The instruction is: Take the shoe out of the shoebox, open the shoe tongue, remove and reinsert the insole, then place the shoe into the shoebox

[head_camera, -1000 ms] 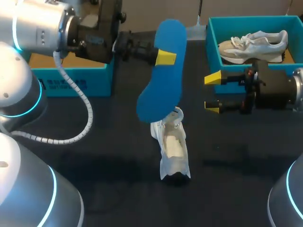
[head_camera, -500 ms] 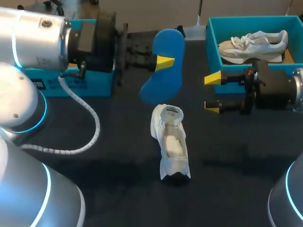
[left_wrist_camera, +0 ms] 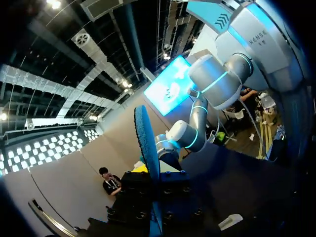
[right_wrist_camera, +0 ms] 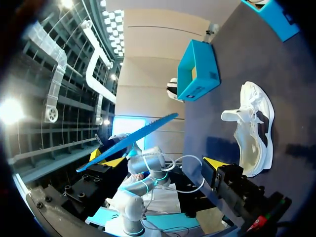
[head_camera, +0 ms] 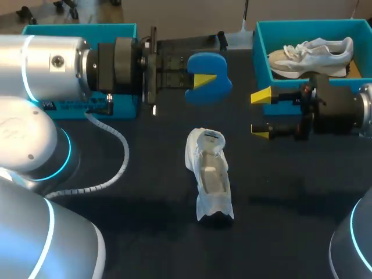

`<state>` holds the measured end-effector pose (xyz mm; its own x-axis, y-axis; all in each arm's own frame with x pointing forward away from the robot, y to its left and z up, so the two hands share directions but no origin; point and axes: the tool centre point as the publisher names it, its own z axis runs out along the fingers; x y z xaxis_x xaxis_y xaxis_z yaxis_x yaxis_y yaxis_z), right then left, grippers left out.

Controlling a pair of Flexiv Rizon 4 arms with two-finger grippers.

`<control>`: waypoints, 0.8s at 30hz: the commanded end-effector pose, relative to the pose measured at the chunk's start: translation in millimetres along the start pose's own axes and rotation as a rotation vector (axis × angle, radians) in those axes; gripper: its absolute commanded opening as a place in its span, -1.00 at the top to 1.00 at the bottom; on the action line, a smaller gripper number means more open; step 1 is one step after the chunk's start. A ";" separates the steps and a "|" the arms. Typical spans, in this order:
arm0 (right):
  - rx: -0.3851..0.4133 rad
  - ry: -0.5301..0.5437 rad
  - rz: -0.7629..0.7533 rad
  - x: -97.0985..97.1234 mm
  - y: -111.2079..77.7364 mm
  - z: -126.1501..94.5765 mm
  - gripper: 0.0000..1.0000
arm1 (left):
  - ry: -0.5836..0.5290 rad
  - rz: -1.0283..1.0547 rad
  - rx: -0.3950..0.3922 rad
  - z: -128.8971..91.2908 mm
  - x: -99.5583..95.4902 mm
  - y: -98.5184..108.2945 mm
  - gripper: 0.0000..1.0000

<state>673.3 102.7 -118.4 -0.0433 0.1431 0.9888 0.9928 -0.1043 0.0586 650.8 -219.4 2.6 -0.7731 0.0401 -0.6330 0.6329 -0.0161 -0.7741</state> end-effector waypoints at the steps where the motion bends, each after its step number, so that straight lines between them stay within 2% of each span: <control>1: -0.003 -0.001 0.000 -0.2 -0.4 2.2 -1.00 | 0.005 0.244 0.096 -10.7 17.2 16.4 1.00; 4: -0.003 -0.001 0.000 -0.2 -0.4 2.2 -1.00 | 0.046 0.379 0.092 -16.3 22.9 24.7 1.00; 9: -0.003 -0.001 0.000 -0.2 -0.4 2.2 -1.00 | 0.058 0.480 0.095 -22.9 29.7 31.9 1.00; 14: -0.003 -0.001 0.000 -0.2 -0.4 2.2 -1.00 | 0.096 0.635 0.050 -26.5 38.7 41.2 1.00; 19: -0.003 -0.001 0.000 -0.2 -0.4 2.2 -1.00 | 0.082 0.751 0.021 -25.8 49.9 50.4 1.00; 24: -0.003 -0.001 0.000 -0.2 -0.4 2.2 -1.00 | 0.068 0.888 0.026 -22.0 65.4 60.7 1.00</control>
<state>673.0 102.4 -118.1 -0.0424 0.1432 0.9888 0.9928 -0.1049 0.0577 647.5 -194.9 -73.0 -0.0642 0.1048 -0.9924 0.9915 -0.1057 -0.0753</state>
